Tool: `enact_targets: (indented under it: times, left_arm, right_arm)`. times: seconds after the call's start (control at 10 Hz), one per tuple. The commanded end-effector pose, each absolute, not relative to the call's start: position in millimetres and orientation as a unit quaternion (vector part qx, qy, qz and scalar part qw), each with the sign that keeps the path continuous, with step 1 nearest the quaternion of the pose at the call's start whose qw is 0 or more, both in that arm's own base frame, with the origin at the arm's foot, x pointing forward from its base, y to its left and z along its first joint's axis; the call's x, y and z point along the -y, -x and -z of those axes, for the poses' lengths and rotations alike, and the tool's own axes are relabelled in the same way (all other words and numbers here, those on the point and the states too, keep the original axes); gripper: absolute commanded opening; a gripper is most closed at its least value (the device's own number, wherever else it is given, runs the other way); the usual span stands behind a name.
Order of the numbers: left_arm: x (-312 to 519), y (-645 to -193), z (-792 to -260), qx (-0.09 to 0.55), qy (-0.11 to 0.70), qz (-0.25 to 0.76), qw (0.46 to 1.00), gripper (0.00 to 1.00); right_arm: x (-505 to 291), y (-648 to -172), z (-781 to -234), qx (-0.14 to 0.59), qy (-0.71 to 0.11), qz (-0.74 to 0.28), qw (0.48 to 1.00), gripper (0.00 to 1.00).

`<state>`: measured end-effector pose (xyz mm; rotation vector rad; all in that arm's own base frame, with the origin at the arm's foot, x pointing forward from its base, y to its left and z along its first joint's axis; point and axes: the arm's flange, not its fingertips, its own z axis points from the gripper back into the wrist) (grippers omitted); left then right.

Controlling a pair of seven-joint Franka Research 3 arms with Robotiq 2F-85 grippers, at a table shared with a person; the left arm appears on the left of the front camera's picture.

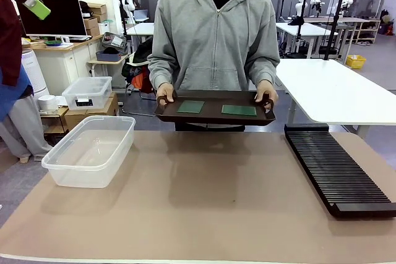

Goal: Sort PCBs into racks and boxes based on the side picked up.
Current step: Pick up the Blank PCB handed by the Human.

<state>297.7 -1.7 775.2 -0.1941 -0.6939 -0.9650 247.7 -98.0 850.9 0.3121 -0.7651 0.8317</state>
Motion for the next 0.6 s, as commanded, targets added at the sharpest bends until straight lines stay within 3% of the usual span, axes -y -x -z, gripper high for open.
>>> enact_targets:
  times: [0.0,0.3,0.5]
  left_arm:
    - [1,-297,-774,0.328,0.095,0.456,0.822,1.0]
    - [1,-297,-774,0.328,0.095,0.456,0.822,1.0]
    - [1,-297,-774,0.328,0.095,0.456,0.822,1.0]
  right_arm:
    - [98,-248,-851,0.352,-0.175,-0.393,0.831,1.0]
    - [109,-258,-840,0.356,-0.191,-0.405,0.82,1.0]
    - [100,-251,-847,0.354,-0.16,-0.395,0.833,1.0]
